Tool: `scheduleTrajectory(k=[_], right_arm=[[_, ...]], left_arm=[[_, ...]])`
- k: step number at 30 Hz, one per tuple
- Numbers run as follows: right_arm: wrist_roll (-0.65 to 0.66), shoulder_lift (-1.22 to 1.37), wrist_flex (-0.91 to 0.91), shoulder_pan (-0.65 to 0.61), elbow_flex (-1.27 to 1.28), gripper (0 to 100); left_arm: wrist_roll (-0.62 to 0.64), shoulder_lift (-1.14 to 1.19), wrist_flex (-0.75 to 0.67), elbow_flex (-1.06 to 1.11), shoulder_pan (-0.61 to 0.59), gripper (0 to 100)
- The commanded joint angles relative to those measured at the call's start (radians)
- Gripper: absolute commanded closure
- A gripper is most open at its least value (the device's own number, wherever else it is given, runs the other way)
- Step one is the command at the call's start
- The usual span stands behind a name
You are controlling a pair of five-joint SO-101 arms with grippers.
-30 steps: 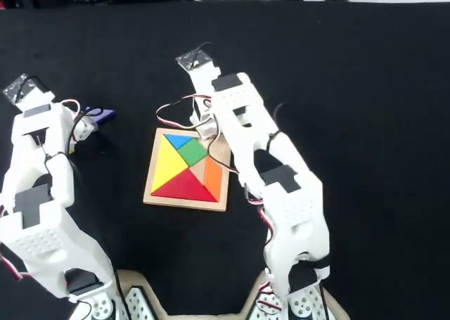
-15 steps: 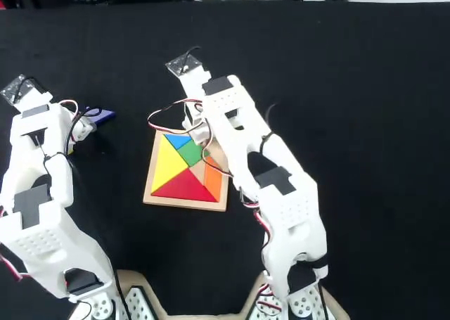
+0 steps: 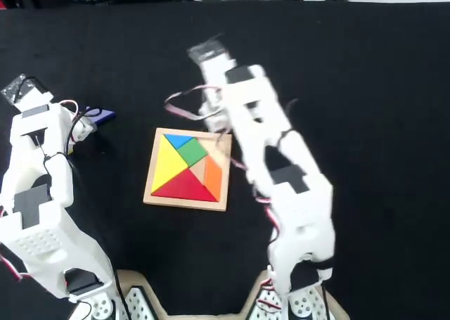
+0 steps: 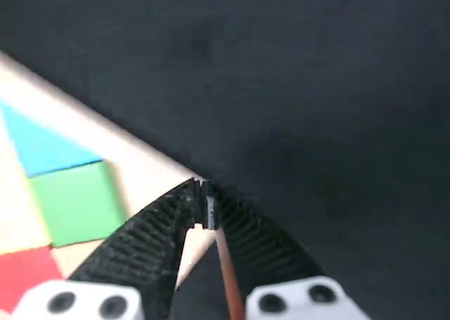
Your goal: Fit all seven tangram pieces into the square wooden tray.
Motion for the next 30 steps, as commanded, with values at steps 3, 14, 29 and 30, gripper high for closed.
scheduleTrajectory(k=[3,14,29,30], right_arm=[[-0.083,-0.085,-0.129,0.121,0.079,98.8],[-0.074,-0.090,-0.318,0.189,0.166,98.8],[-0.074,-0.088,-0.322,0.196,0.174,98.8],[-0.074,-0.088,-0.322,0.196,0.174,98.8]], left_arm=[[-0.078,-0.051,0.000,-0.010,0.012,74],[-0.718,-0.161,0.316,-0.263,0.015,74],[-0.977,-0.158,0.517,-0.498,0.062,75],[-1.034,-0.150,0.512,-0.506,0.068,75]])
